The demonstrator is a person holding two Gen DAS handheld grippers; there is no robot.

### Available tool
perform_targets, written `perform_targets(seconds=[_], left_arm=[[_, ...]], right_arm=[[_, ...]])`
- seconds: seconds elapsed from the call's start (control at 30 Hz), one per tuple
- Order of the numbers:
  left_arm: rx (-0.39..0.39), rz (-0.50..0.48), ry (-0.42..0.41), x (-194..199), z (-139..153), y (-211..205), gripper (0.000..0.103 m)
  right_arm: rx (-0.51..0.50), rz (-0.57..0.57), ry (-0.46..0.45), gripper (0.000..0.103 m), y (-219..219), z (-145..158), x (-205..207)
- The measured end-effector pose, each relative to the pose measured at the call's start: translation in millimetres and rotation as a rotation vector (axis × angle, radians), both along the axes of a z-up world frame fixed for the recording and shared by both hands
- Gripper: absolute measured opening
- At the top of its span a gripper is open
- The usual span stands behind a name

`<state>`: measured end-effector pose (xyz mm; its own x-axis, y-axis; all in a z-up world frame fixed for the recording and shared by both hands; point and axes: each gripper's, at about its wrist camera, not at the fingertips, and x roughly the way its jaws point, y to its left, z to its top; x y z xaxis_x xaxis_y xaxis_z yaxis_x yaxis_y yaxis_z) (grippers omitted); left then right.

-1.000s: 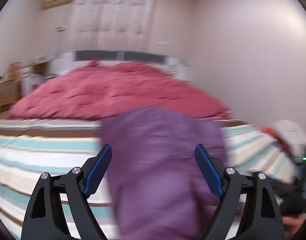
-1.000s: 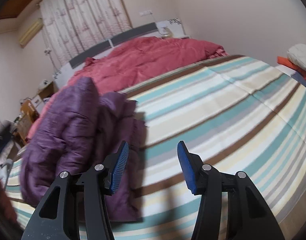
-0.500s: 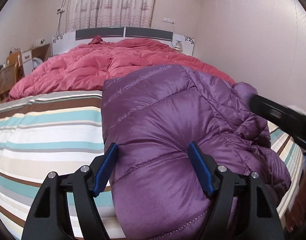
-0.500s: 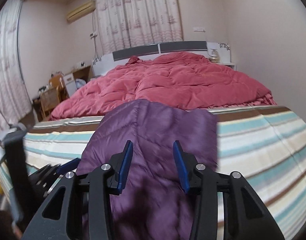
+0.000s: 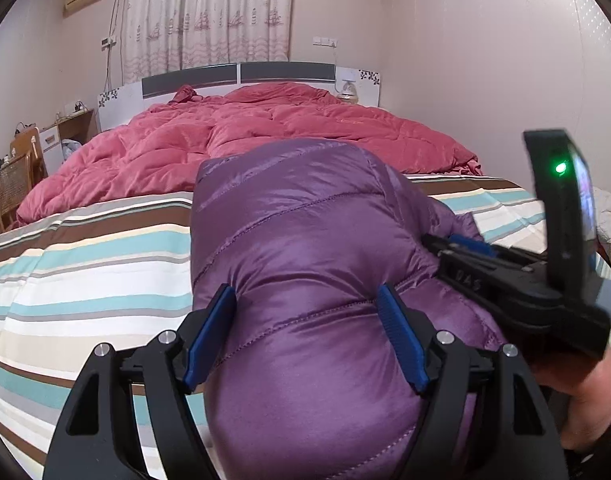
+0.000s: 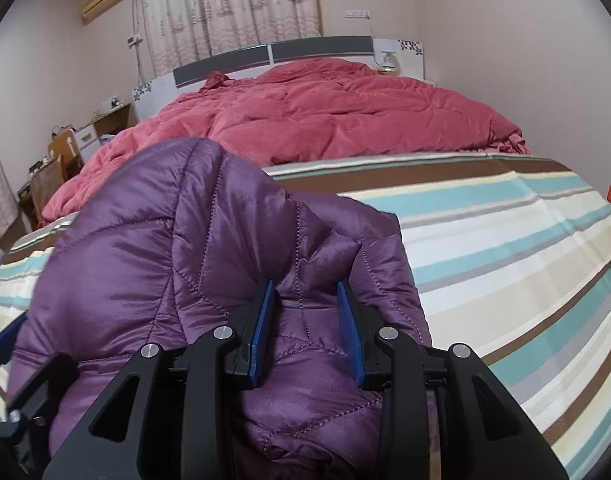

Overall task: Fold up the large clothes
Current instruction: 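Grasp the other jacket side with the right tool and fold it over, then open the right tool and release the folded side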

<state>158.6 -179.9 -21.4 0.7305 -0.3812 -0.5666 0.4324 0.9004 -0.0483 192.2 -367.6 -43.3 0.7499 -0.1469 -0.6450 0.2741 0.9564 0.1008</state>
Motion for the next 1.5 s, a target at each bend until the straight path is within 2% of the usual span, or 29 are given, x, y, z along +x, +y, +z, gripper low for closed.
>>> perform_targets(seconds=[0.17,0.27,0.33,0.47,0.67,0.8,0.93,1.03,1.17,1.27,1.3,1.33,1.37,1.5], left_arm=[[0.014,-0.004,-0.001,-1.3,-3.4,-6.9,0.073],[0.025,0.001,0.008,-2.1,0.5,-9.0,0.073],[0.028,0.003,0.023,1.5,7.5,-8.2,0.078],[0.025,0.046,0.05,23.1,26.8,-4.8,0.079],[0.107,0.124,0.094,73.1,46.2,-18.5,0.072],[0.136,0.152,0.166,104.5,34.4,-33.3,0.072],[0.168,0.155,0.179,116.2,4.0,-42.4,0.075],[0.148,0.158,0.208,123.7,-9.2,-42.8,0.076],[0.138,0.154,0.213,123.1,-11.1,-40.0,0.076],[0.145,0.155,0.194,113.8,-2.7,-36.7,0.079],[0.144,0.155,0.184,108.4,2.2,-33.1,0.083],[0.142,0.162,0.175,104.3,7.1,-28.9,0.089],[0.137,0.167,0.167,101.5,11.6,-25.1,0.091],[0.12,0.2,0.145,95.0,25.7,-14.1,0.091]], right_arm=[[0.057,0.008,0.026,0.031,-7.5,-12.2,8.3],[0.04,0.004,0.025,0.031,-4.5,-12.5,6.4],[0.044,0.003,0.02,0.031,-4.2,-11.6,5.4],[0.048,-0.003,0.009,0.031,-4.3,-9.6,2.6],[0.05,-0.003,0.006,0.031,-5.5,-9.0,2.4],[0.052,-0.004,0.007,0.031,-6.1,-9.4,2.3],[0.061,-0.01,0.005,0.031,-6.7,-11.1,3.0],[0.078,-0.013,0.009,0.031,-9.6,-13.3,5.2],[0.062,-0.008,0.024,0.031,-6.8,-11.2,6.4],[0.037,0.012,0.068,0.031,-3.6,-0.7,7.7],[0.039,0.013,0.075,0.031,-4.4,4.3,7.5],[0.056,0.002,0.06,0.031,-6.9,15.3,4.4],[0.089,-0.013,0.027,0.031,-10.8,26.8,0.6],[0.171,-0.014,-0.018,0.031,-12.2,54.7,8.4]])
